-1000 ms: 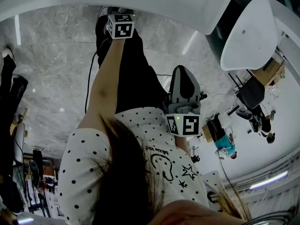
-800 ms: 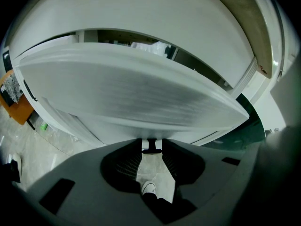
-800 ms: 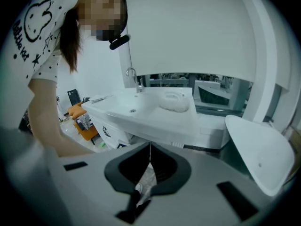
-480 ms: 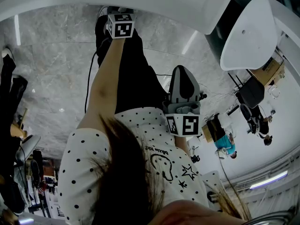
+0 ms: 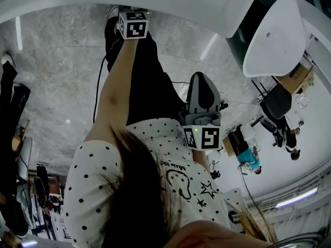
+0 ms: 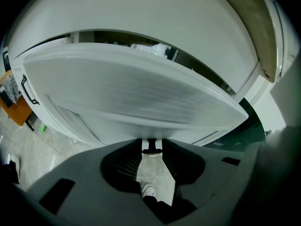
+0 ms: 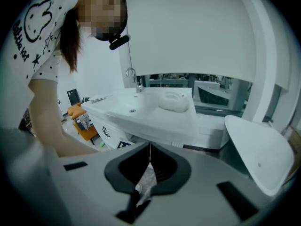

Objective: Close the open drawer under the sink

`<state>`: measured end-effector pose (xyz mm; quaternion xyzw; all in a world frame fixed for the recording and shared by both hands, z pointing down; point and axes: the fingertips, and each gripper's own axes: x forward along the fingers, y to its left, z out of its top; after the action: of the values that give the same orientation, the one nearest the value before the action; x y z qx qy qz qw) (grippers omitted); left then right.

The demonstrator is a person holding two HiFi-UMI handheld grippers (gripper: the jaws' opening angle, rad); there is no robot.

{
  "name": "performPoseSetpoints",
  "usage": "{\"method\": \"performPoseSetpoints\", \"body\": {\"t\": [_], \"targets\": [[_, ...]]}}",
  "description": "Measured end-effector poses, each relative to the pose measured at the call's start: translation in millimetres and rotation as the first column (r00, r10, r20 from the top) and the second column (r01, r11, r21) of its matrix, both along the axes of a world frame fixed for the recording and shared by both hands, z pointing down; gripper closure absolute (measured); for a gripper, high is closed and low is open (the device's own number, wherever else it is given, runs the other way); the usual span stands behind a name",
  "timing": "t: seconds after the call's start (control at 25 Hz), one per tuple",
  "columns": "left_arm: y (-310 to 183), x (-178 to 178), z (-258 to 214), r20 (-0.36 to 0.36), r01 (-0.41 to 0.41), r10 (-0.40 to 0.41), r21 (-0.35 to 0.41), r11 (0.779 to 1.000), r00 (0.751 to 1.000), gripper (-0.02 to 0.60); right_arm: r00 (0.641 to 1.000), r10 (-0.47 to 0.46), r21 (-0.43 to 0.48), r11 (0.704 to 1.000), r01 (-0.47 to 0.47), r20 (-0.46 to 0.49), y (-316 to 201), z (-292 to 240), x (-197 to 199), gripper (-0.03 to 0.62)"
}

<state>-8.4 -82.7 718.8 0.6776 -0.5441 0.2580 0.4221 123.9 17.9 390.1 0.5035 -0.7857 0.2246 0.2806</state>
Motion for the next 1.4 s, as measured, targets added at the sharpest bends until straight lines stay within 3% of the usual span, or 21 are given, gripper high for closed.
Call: {"method": "performPoseSetpoints", "body": {"t": [1.2, 1.4], "targets": [[-32.0, -3.2, -1.7, -0.003, 0.005, -0.004, 0.024, 1.0, 1.0, 0.445, 1.0, 0.014, -0.006, 1.0, -0.014, -0.005, -3.2, 2.4, 0.2, 0.579], [-22.3, 0.8, 17.9, -0.009, -0.013, 0.013, -0.037, 0.999, 1.0, 0.445, 1.0, 0.017, -0.006, 1.0, -0.017, -0.005, -2.5, 2.8, -0.3, 0.579]]}}
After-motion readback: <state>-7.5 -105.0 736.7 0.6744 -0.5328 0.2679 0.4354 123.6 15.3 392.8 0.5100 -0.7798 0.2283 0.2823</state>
